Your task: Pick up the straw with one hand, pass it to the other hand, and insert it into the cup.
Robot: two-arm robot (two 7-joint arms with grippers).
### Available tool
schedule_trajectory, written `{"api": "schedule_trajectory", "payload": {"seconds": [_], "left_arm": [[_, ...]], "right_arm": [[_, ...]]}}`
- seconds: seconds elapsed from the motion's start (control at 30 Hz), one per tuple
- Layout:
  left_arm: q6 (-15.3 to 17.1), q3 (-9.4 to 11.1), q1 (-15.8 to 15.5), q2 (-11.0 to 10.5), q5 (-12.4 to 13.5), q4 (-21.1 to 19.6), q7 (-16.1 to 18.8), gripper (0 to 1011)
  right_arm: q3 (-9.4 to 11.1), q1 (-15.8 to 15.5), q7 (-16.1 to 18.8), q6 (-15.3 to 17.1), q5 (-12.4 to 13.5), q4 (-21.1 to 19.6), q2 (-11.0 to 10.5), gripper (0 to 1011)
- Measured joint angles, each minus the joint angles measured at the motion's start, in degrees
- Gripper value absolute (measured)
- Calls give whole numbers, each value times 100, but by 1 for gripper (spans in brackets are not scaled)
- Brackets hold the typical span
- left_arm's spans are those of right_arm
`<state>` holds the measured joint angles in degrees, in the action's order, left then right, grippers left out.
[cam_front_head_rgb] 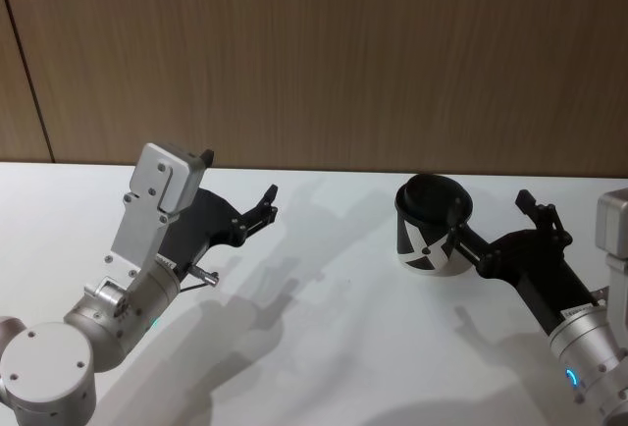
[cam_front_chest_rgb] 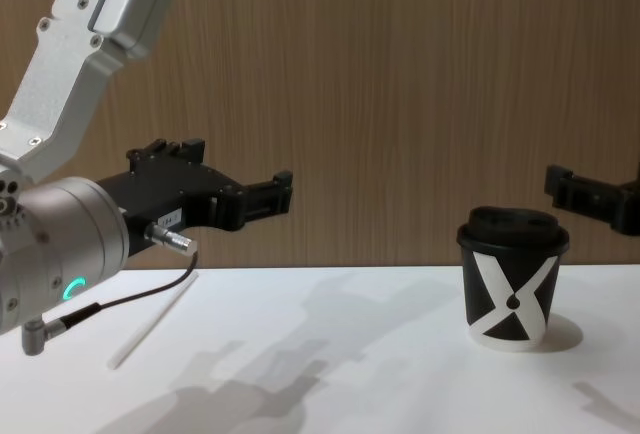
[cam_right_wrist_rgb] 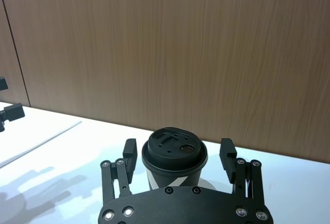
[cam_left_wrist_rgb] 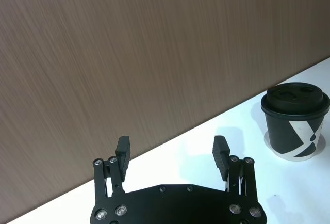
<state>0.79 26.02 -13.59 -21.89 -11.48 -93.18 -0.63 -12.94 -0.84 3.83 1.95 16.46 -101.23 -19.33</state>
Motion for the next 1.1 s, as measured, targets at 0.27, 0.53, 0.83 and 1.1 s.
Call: {"api": "schedule_trajectory", "payload": {"seconds": [0.27, 0.53, 0.83, 1.1], "left_arm": [[0, 0, 0, 0, 0, 0, 0, 1003], [0, 0, 0, 0, 0, 0, 0, 1003], [0, -1, 1, 1, 0, 0, 0, 1003], [0, -43, 55, 65, 9, -39, 88, 1003]], "right_arm": [[0, 0, 0, 0, 0, 0, 0, 1001], [0, 0, 0, 0, 0, 0, 0, 1001], [0, 0, 0, 0, 0, 0, 0, 1001], [0, 0, 0, 0, 0, 0, 0, 1001]]}}
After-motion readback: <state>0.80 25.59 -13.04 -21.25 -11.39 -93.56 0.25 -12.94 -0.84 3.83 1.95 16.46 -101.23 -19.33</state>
